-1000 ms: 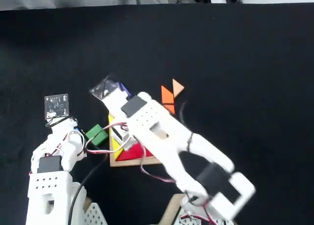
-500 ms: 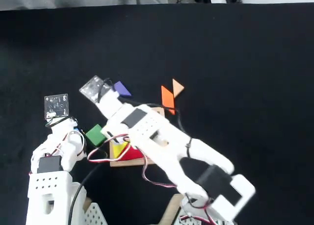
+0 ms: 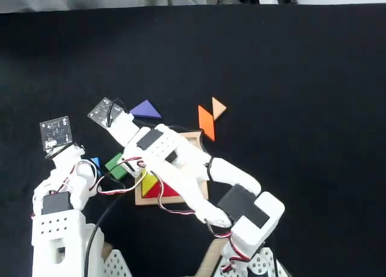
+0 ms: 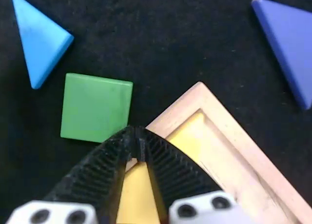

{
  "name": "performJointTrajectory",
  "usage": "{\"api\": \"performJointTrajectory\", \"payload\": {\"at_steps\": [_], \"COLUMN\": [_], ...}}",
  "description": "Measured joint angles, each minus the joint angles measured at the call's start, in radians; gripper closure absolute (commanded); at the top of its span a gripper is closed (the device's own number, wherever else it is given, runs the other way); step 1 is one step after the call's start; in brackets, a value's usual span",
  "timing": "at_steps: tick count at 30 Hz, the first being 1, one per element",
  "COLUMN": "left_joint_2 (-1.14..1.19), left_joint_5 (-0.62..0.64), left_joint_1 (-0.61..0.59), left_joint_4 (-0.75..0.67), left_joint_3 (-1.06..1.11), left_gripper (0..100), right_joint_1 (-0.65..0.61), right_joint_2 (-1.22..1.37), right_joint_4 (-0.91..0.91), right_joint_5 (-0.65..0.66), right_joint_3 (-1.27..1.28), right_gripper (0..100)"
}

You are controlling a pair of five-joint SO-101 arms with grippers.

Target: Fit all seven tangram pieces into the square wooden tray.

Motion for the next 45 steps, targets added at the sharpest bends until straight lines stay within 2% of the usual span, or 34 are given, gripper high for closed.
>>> {"api": "performJointTrajectory", "payload": {"at_steps": [8,14,18,23,34,45], "left_joint_2": [0.0,0.0,0.0,0.0,0.0,0.0], "left_joint_5": [0.0,0.0,0.0,0.0,0.0,0.0], "left_joint_1": [0.0,0.0,0.0,0.0,0.0,0.0], "left_joint_4": [0.0,0.0,0.0,0.0,0.0,0.0], "left_joint_3": [0.0,0.0,0.0,0.0,0.0,0.0], "left_gripper": [97,97,97,97,97,97], "right_joint_1": [0.098,0.114,0.184,0.229,0.23,0.155], "right_joint_2": [0.0,-0.157,-0.293,-0.273,-0.204,-0.201], "right_joint_4": [0.003,0.13,0.129,0.083,0.091,0.175], "right_joint_5": [0.0,0.002,0.0,0.049,0.1,0.146], "right_joint_3": [-0.005,0.0,0.097,0.203,0.206,0.199], "right_gripper": [98.7,98.7,98.7,98.7,98.7,98.7]}}
